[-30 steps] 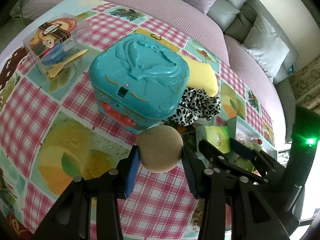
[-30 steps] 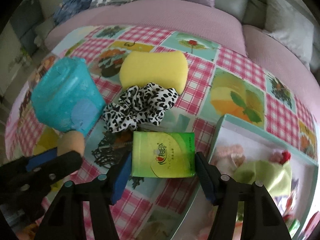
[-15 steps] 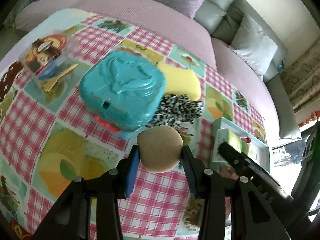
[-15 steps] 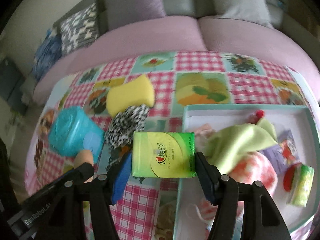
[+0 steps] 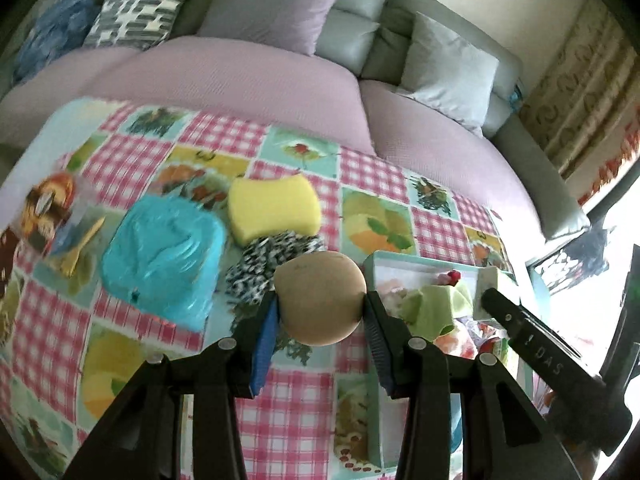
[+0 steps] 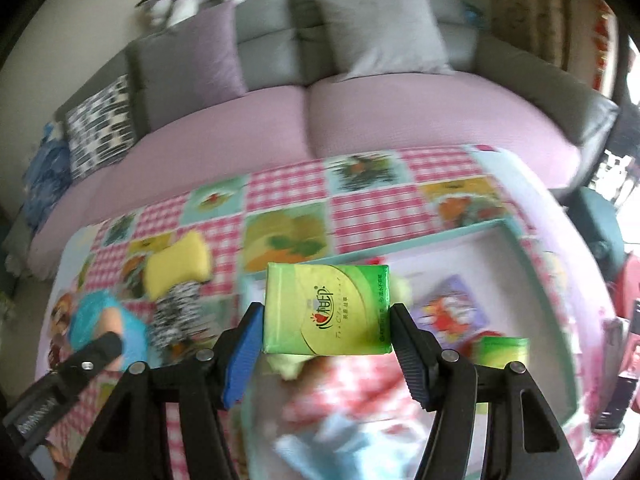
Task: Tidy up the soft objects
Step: 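Lift the beige sponge and tissue pack and carry both over the tray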
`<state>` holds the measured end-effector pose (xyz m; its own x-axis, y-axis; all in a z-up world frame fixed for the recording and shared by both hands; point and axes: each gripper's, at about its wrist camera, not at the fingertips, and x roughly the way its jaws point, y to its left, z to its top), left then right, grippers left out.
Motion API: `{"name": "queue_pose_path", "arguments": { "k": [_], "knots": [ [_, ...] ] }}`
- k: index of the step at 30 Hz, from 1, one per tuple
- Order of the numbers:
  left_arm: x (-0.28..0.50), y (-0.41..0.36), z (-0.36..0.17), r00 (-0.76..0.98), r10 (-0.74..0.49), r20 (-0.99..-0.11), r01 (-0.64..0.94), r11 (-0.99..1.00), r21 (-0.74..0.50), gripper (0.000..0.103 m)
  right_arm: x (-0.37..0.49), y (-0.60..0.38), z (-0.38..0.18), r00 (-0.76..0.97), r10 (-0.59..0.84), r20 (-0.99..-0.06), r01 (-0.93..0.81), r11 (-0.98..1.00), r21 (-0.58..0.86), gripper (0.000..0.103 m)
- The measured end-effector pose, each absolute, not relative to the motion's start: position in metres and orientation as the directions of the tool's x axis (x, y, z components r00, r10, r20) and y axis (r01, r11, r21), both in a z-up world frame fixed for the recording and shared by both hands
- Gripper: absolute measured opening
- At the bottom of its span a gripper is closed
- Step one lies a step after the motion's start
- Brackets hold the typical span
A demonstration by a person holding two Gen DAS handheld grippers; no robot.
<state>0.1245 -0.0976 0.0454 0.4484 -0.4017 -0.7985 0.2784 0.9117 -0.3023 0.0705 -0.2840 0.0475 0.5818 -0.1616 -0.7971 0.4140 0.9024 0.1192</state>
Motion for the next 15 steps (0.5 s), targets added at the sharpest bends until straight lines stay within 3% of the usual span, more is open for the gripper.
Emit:
{"name": "queue_pose_path", "arguments": {
  "k": [15],
  "knots": [
    [0.112, -0.231, 0.051, 0.406, -0.415, -0.814, 0.556, 0.820, -0.141, 0.043, 0.029, -0.388, 0.029, 0.449, -0.328, -0.831, 0.640, 0.767, 0.043, 0.066]
  ]
}}
